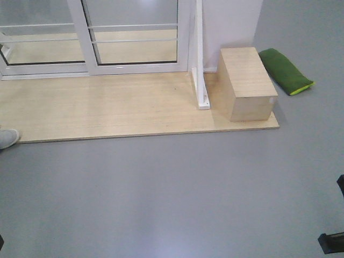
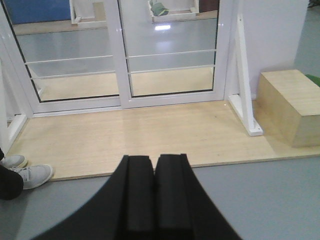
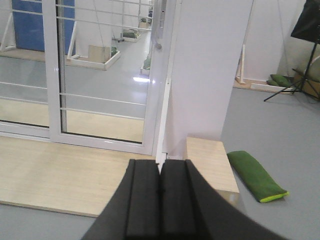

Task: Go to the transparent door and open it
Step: 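Drive forward up to the glass door on the wooden platform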

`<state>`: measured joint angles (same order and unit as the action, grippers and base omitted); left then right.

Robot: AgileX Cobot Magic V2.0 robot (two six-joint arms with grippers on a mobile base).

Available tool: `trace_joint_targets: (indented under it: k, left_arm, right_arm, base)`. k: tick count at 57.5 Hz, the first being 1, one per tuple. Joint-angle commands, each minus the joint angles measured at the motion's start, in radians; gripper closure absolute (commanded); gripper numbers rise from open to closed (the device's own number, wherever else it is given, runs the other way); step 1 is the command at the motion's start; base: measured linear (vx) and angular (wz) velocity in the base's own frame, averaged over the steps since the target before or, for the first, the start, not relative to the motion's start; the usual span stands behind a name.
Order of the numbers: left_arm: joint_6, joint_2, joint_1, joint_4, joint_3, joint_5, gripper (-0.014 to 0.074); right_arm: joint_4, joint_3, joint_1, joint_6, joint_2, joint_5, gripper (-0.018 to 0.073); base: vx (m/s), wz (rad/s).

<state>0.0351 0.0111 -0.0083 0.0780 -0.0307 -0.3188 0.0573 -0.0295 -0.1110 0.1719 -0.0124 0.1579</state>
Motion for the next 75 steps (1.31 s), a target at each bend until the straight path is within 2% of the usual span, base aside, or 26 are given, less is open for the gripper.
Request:
trace_joint_targets:
  k: [1, 47, 75]
  left_arm:
    - [0.005, 0.014, -0.002, -0.004, -0.01, 0.074, 0.0602]
    - [0.005, 0.014, -0.002, -0.004, -0.01, 0.074, 0.0602]
    - [0.005, 0.014, -0.002, -0.004, -0.01, 0.074, 0.0602]
  right_arm:
    - [0.002, -0.004, 0.006, 0.0, -0.013, -0.088, 0.0564]
    - [0.002, -0.004, 0.006, 0.0, -0.013, -0.088, 0.0564]
    - [0.002, -0.004, 0.004, 0.0, -0.013, -0.089, 0.0564]
  base:
    - [0.52, 0.31]
    - [0.52, 0.08]
    - [0.48, 0.25]
